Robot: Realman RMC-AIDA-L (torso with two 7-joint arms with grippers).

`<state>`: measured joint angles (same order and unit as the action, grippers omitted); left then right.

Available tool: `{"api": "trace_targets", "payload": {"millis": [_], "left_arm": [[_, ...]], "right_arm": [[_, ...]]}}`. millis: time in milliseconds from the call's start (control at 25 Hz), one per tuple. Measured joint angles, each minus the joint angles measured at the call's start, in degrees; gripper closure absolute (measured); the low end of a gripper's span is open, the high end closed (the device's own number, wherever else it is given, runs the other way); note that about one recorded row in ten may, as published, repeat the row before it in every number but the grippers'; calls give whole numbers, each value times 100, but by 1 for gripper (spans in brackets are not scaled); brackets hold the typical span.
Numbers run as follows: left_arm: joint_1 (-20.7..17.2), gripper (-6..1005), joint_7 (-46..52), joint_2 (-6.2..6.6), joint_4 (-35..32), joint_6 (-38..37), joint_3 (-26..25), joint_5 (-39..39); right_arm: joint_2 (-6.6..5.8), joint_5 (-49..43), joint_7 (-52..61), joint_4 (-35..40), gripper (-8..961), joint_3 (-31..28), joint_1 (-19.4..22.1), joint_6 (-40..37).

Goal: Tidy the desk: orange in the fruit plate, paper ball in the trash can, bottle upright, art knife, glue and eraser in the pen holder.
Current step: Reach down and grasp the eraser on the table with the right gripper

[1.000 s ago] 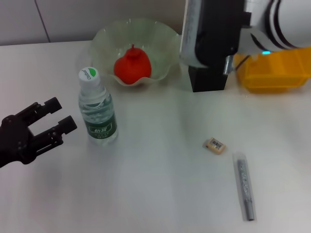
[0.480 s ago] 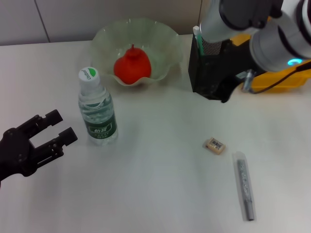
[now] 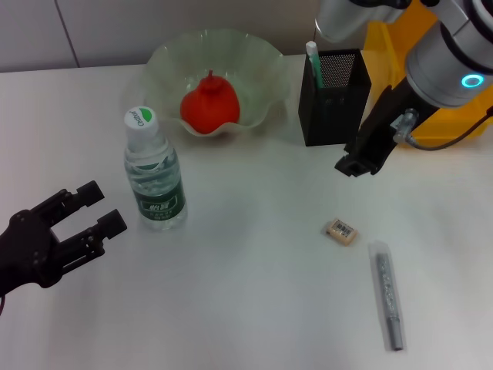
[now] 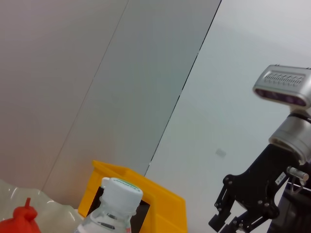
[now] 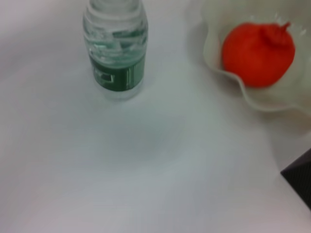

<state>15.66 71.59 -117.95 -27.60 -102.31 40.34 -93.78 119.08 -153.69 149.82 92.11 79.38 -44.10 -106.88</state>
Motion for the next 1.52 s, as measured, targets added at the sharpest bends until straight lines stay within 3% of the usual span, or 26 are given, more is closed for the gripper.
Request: {"api": "trace_targets", "payload": {"millis": [120, 520, 760, 1520], "left_arm": [[8, 212, -2, 0, 0, -4, 3, 0], [48, 212, -5, 9, 0, -13, 10, 0], [43, 212, -5, 12, 0, -17, 17, -59], [51, 212, -23, 0, 0, 28, 18, -150]], "right_arm": [[4, 15, 54, -657, 708, -167, -133, 46], [7, 3, 25, -1510, 694, -194, -317, 377], [15, -284, 27, -2012, 571, -135, -521, 606], [39, -345, 325, -3048, 578, 39, -1028, 726]]}}
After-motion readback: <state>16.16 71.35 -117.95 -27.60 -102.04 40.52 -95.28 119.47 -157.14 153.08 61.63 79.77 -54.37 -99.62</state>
